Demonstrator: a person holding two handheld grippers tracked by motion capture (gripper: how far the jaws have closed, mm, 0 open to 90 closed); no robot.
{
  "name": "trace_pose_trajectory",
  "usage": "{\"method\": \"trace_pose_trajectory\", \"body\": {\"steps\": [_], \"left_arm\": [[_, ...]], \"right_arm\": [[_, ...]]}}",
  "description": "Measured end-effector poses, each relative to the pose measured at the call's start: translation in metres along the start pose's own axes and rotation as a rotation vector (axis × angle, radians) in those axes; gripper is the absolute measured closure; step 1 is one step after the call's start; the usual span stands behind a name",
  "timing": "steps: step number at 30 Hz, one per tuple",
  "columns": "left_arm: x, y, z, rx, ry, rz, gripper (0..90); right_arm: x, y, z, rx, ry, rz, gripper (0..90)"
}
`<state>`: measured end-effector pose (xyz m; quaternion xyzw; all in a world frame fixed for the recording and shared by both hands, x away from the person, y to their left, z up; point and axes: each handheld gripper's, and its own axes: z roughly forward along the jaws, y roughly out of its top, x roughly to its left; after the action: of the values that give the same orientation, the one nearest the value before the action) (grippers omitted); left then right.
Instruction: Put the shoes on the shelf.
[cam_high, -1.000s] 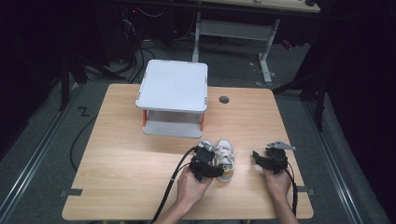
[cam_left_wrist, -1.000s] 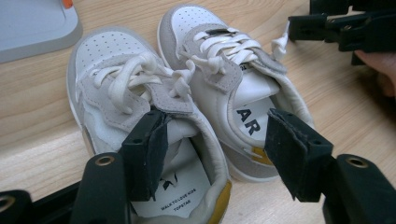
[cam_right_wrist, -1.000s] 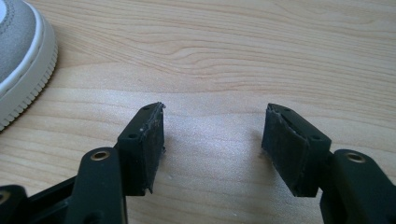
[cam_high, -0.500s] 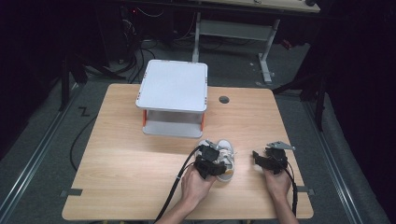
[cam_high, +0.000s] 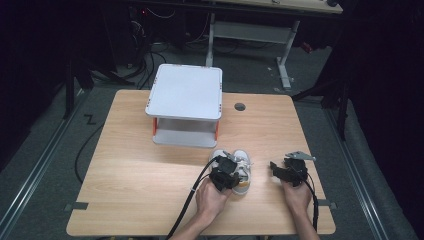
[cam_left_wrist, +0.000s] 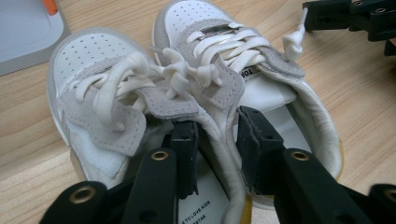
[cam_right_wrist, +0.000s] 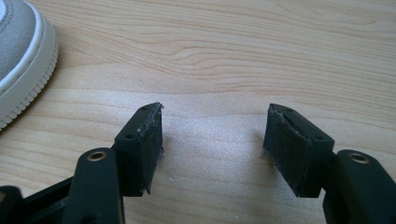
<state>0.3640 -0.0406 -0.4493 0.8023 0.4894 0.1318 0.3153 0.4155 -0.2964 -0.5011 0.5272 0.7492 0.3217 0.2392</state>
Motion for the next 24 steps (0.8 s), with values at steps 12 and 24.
{"method": "trace_pose_trajectory", "body": {"steps": [12, 24], "left_arm": [[-0.001, -0.004, -0.003, -0.028, -0.025, 0.005, 80.1], [0.007, -0.011, -0.018, -0.049, -0.087, 0.029, 81.5]], "right_arm": [[0.000, 0.000, 0.000, 0.001, 0.001, -0.001, 36.6], [0.000, 0.000, 0.000, 0.003, 0.002, -0.001, 36.3]]}}
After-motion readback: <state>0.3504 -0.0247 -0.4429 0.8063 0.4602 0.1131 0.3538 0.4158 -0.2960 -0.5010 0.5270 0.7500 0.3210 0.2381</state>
